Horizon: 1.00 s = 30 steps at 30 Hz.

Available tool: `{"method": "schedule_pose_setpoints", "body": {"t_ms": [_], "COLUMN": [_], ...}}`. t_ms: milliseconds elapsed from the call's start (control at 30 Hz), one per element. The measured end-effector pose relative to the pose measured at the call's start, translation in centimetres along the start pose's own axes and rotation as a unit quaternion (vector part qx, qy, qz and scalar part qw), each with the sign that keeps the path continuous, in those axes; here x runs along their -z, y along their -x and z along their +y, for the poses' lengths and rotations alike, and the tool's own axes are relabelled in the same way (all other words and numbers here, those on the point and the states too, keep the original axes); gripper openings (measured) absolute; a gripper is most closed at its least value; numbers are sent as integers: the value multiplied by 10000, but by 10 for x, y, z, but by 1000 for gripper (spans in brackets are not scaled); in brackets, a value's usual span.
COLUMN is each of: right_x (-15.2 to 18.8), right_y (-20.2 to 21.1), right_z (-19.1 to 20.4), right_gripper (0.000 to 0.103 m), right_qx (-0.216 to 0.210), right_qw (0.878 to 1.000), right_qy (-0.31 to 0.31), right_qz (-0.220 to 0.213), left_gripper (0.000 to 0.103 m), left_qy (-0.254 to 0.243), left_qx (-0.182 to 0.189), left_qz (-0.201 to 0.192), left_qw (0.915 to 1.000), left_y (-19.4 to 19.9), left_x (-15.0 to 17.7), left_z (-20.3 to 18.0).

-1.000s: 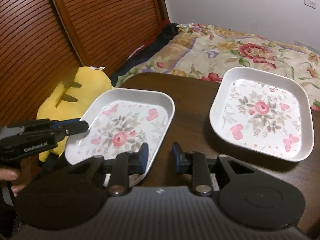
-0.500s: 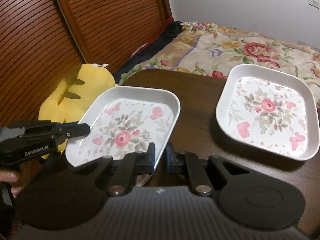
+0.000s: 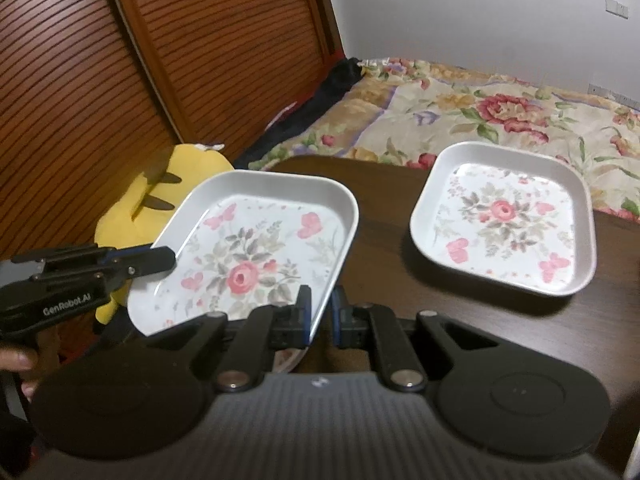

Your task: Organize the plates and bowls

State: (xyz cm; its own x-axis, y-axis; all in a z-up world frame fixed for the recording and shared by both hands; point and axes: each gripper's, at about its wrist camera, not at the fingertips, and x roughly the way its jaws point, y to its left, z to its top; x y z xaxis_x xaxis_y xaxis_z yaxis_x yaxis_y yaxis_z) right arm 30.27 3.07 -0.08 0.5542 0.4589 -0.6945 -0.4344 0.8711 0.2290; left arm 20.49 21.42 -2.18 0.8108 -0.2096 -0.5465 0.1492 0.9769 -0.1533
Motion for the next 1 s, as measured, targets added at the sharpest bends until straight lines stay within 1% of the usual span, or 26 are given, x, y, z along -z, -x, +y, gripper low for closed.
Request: {"method": "schedule_pose_setpoints", "body": {"t_ms": [300, 467, 700, 900, 1000], "right_x": [14, 30, 54, 72, 81], "right_y": [43, 65, 93, 111, 118], "right_z": [-10, -18, -31, -37, -38], "right_gripper": [11, 11, 11, 12, 12], "right_qx": [110, 218, 327, 419, 438], "right_qw": [9996, 9991, 9979, 9956, 9942], "right_qy": [-99, -175, -392, -606, -705], "right_qz": [-223, -316, -411, -577, -677], "left_gripper": [10, 10, 11, 11, 11], "left_qy": [-139, -212, -457, -489, -548], "left_qx": [174, 357, 553, 668, 700], "left_qz": [-23, 13, 77, 90, 33], "left_qw": [9997, 9991, 9974, 9965, 9960], "left_y": [18, 24, 35, 45, 53], "left_x": [10, 17, 25, 34, 36], "left_z": [-38, -56, -82, -91, -94]}}
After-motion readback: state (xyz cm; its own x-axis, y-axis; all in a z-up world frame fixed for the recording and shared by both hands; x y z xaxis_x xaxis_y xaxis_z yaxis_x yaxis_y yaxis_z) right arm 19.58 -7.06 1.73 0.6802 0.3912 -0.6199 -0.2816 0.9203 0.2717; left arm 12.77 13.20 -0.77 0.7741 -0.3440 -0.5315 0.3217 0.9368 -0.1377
